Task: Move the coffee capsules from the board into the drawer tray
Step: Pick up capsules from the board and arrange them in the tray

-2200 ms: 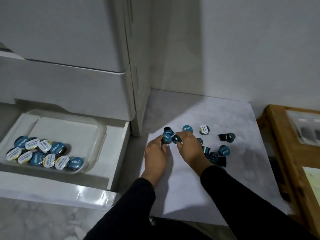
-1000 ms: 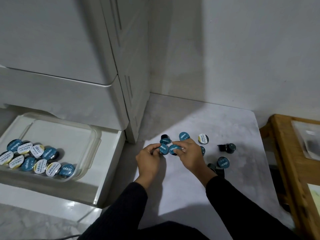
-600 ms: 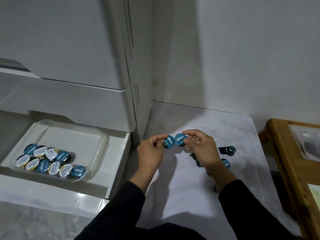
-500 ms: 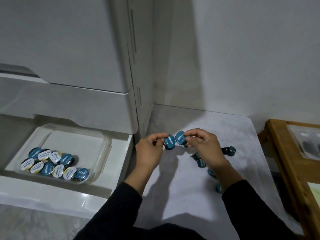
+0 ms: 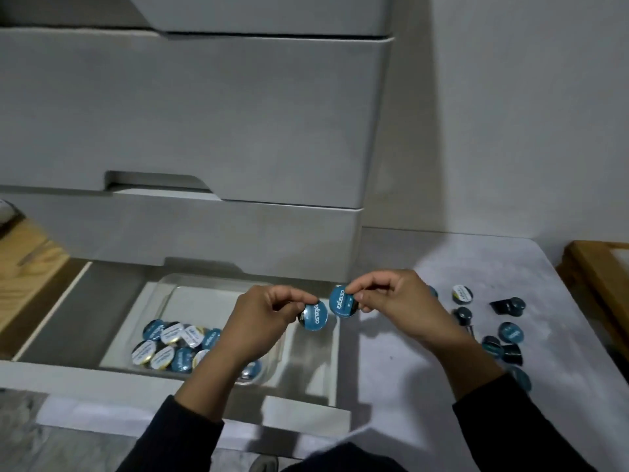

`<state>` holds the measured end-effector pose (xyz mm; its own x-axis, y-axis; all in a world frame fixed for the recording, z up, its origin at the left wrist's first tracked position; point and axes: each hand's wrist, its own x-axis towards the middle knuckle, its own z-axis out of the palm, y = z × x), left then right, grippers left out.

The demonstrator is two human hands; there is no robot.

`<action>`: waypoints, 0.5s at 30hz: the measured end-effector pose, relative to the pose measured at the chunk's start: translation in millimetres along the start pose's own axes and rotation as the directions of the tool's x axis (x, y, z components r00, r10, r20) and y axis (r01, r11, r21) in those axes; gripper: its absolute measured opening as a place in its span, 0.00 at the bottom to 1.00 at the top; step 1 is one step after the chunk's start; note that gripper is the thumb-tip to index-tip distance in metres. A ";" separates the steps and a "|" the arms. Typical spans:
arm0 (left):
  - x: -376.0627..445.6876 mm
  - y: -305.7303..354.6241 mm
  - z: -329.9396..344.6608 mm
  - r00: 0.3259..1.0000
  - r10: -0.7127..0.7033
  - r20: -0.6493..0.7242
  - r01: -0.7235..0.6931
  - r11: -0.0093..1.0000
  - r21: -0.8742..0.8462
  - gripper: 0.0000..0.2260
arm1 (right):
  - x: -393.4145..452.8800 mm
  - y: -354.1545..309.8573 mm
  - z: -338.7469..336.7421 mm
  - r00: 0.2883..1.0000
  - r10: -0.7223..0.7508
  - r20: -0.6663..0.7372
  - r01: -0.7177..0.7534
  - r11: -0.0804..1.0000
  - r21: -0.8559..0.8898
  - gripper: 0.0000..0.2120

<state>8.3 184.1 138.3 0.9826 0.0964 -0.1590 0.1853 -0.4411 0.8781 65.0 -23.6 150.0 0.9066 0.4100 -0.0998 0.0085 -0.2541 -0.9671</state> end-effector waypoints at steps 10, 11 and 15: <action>38.1 -83.4 -106.0 0.979 -0.029 0.200 -0.009 0.982 0.189 0.12 | 53.1 9.6 135.6 0.986 0.161 0.046 -0.145 0.959 -0.243 0.08; 44.0 -90.0 -108.0 0.971 -0.037 0.238 -0.013 0.979 0.205 0.11 | 57.4 12.8 142.1 0.984 0.179 0.022 -0.166 0.947 -0.276 0.08; 61.5 -110.7 -105.5 0.933 -0.038 0.358 -0.075 0.952 0.296 0.09 | 66.8 21.0 157.3 0.978 0.208 -0.015 -0.196 0.894 -0.403 0.07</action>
<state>46.6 333.0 78.9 0.9148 -0.2130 -0.3432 0.1070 -0.6916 0.7144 59.3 136.2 86.2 0.8950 0.3348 -0.2948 -0.0002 -0.6605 -0.7508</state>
